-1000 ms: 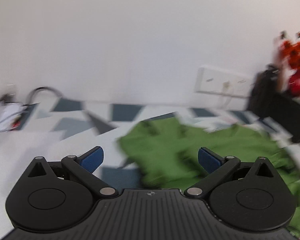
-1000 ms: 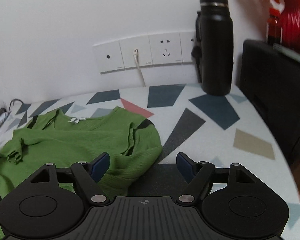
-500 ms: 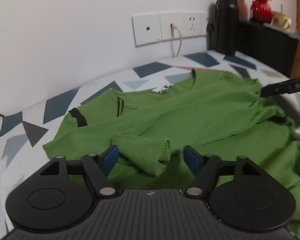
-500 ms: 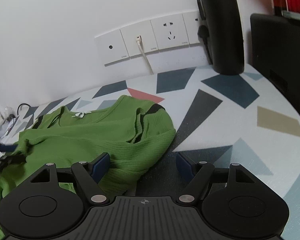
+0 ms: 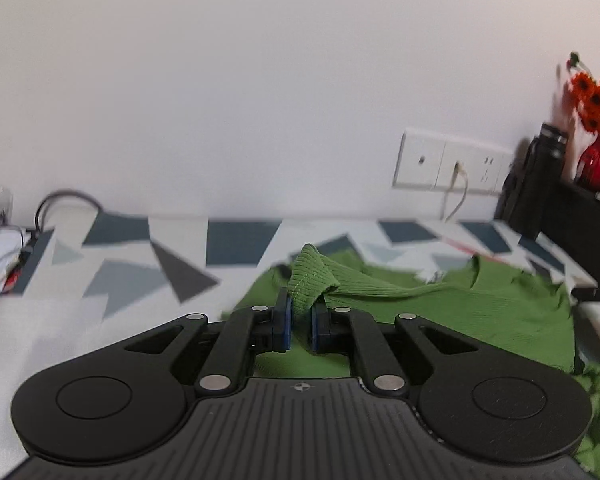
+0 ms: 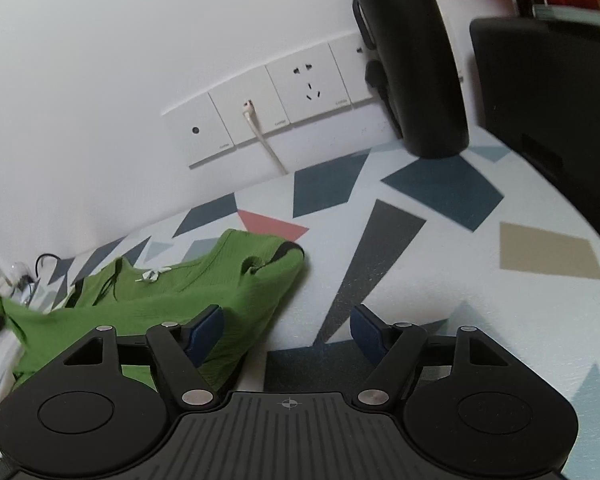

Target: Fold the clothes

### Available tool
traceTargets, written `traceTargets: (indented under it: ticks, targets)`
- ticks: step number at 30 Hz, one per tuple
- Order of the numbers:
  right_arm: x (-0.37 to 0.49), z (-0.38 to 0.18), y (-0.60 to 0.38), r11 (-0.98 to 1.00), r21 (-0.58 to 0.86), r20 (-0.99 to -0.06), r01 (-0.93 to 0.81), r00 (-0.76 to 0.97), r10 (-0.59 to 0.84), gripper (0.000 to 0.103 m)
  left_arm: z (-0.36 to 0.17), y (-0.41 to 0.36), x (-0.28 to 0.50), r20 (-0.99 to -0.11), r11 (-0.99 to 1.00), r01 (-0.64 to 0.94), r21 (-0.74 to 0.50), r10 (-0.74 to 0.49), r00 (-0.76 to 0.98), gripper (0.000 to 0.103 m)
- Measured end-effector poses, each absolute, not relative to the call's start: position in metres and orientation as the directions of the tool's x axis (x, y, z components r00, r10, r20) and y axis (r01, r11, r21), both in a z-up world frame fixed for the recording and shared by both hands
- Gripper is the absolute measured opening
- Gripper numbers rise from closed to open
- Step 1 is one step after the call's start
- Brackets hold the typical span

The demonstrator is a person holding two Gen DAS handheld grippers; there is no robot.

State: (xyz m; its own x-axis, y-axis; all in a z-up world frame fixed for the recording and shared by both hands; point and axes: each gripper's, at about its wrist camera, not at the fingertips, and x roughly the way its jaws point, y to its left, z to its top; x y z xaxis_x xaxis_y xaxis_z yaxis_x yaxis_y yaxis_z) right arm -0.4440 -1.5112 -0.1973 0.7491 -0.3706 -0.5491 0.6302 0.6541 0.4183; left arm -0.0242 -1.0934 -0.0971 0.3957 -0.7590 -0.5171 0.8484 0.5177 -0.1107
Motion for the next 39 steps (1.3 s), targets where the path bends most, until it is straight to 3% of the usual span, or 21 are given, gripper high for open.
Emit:
traceTargets:
  ticks: [7,11,12,14,19,23,25,27,33,35,37,39]
  targets:
    - [-0.426,-0.191,-1.513,0.655,0.448,-0.530,0.609,0.770,-0.354,0.059,-0.113,-1.074,-0.009,-0.485,0.524,0.828,-0.200,-0.787,0.381,0.009]
    - [-0.406,-0.188,-1.516,0.665,0.422,-0.580,0.616,0.748,-0.324,0.036,-0.111,-1.063,-0.010,-0.448,0.508,0.832,-0.222,-0.811,0.376,0.009]
    - [-0.401,-0.188,-1.518,0.666,0.413,-0.599,0.622,0.736,-0.315,0.019,-0.112,-1.062,-0.011,-0.443,0.502,0.835,-0.224,-0.816,0.372,0.009]
    - [-0.393,-0.185,-1.521,0.661,0.370,-0.616,0.653,0.705,-0.351,0.006,-0.112,-1.060,-0.012,-0.427,0.496,0.836,-0.235,-0.825,0.370,0.009]
    - [-0.385,-0.176,-1.535,0.616,0.340,-0.592,0.710,0.671,-0.446,0.004,-0.118,-1.053,-0.009,-0.389,0.497,0.820,-0.286,-0.842,0.375,0.009]
    - [-0.379,-0.175,-1.539,0.623,0.291,-0.591,0.726,0.649,-0.479,0.003,-0.138,-1.057,-0.003,-0.408,0.507,0.802,-0.316,-0.836,0.368,0.009]
    - [-0.379,-0.173,-1.538,0.632,0.287,-0.603,0.720,0.648,-0.465,0.008,-0.147,-1.057,-0.001,-0.418,0.508,0.795,-0.331,-0.835,0.358,0.009]
    - [-0.381,-0.170,-1.532,0.645,0.285,-0.608,0.709,0.654,-0.451,0.033,-0.153,-1.056,0.002,-0.424,0.508,0.788,-0.347,-0.835,0.352,0.009]
    - [-0.389,-0.176,-1.501,0.687,0.286,-0.649,0.668,0.662,-0.374,0.038,-0.154,-1.049,0.007,-0.404,0.487,0.783,-0.387,-0.853,0.331,0.009]
    - [-0.387,-0.183,-1.497,0.687,0.291,-0.655,0.666,0.662,-0.365,0.032,-0.155,-1.049,0.007,-0.401,0.480,0.783,-0.397,-0.858,0.322,0.009]
    - [-0.386,-0.184,-1.495,0.689,0.267,-0.634,0.674,0.661,-0.401,0.003,-0.153,-1.047,0.006,-0.391,0.471,0.788,-0.397,-0.863,0.319,0.009]
    - [-0.386,-0.180,-1.495,0.684,0.248,-0.602,0.686,0.663,-0.446,0.003,-0.152,-1.047,0.003,-0.382,0.454,0.793,-0.406,-0.873,0.304,0.009]
